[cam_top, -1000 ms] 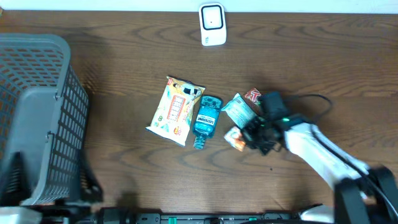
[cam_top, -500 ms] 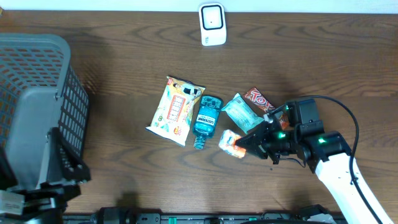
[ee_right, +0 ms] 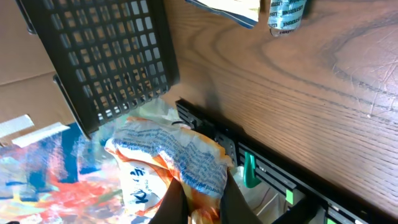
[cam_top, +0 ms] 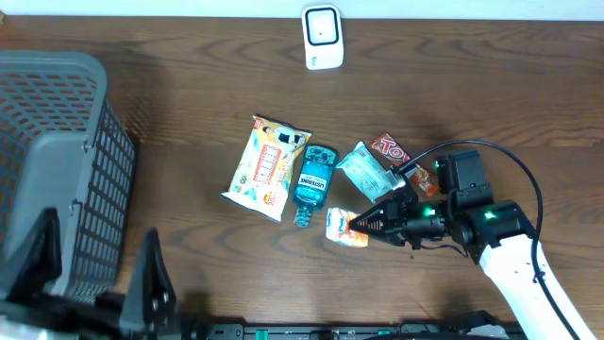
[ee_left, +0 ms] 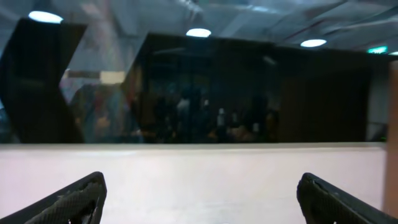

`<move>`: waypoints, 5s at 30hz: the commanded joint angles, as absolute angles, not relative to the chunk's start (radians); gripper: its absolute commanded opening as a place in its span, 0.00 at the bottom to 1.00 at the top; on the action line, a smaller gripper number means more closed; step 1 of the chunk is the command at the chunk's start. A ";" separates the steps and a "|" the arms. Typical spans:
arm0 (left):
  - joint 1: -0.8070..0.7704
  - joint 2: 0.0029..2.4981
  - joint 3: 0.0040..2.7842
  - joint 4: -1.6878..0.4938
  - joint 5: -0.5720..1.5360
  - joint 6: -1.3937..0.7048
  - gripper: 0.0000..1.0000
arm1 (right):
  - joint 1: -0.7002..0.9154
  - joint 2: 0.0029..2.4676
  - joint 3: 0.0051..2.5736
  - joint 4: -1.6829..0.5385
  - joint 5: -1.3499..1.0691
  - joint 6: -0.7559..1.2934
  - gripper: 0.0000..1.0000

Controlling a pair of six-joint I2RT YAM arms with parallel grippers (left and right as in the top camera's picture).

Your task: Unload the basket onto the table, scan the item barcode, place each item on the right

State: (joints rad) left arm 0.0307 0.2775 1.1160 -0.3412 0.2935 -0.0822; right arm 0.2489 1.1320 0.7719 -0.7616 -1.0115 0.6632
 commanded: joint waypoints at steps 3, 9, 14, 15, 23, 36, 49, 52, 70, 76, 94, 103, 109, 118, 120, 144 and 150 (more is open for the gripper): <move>0.027 0.171 1.017 -0.304 0.367 -0.088 0.98 | 0.243 1.124 0.771 -0.815 -1.022 0.612 0.01; 0.027 0.018 0.786 -0.229 0.360 -0.088 0.98 | 0.243 1.124 0.771 -0.906 -1.001 0.612 0.02; 0.022 0.029 0.701 -0.196 0.255 -0.088 0.98 | 0.243 1.124 0.771 -0.923 -0.998 0.644 0.02; 0.023 0.030 0.685 -0.196 0.236 -0.088 0.98 | 0.243 1.124 0.771 -0.923 -0.993 0.664 0.02; -0.029 0.028 0.498 -0.154 0.232 -0.088 0.98 | 0.243 1.124 0.771 -0.854 -0.906 0.845 0.01; -0.062 0.037 0.292 -0.252 0.231 -0.088 0.98 | 0.243 1.126 0.771 -0.691 -0.885 1.129 0.02; -0.062 0.037 0.292 -0.824 0.231 -0.088 0.98 | 0.262 1.126 0.771 -0.455 -0.483 0.783 0.01; -0.062 0.037 0.292 -0.949 0.231 -0.088 0.98 | 0.281 1.131 0.771 -0.323 -0.350 0.622 0.01; -0.062 0.037 0.292 -0.958 0.231 -0.088 0.98 | 0.349 1.892 0.983 0.812 0.020 0.358 0.01; -0.062 0.037 0.292 -0.958 0.231 -0.088 0.98 | 0.359 2.137 1.348 0.733 0.022 0.294 0.01; -0.062 0.037 0.292 -0.958 0.231 -0.088 0.98 | 0.364 2.582 1.934 0.540 0.114 0.269 0.01; -0.062 0.037 0.292 -0.958 0.231 -0.088 0.98 | 0.351 2.365 1.934 0.273 0.136 0.192 0.01; -0.062 0.037 0.292 -0.958 0.231 -0.088 0.98 | 0.278 2.117 1.934 -0.260 0.709 0.103 0.01; -0.062 0.037 0.292 -0.958 0.231 -0.088 0.98 | -0.070 2.074 1.924 -0.788 1.082 0.199 0.01; -0.062 0.037 0.292 -0.958 0.231 -0.088 0.98 | -0.162 2.087 1.913 -0.865 1.064 0.302 0.01; -0.062 0.037 0.292 -0.958 0.231 -0.088 0.98 | -0.630 1.925 1.837 -0.949 0.163 0.379 0.99; -0.062 0.037 0.292 -0.958 0.231 -0.088 0.98 | -0.555 1.796 1.837 -1.064 -0.154 0.397 0.99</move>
State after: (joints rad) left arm -0.0601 0.0387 0.3008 -0.9257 0.2329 -0.0826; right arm -0.6033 1.8462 1.8206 -1.0386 0.0834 0.3805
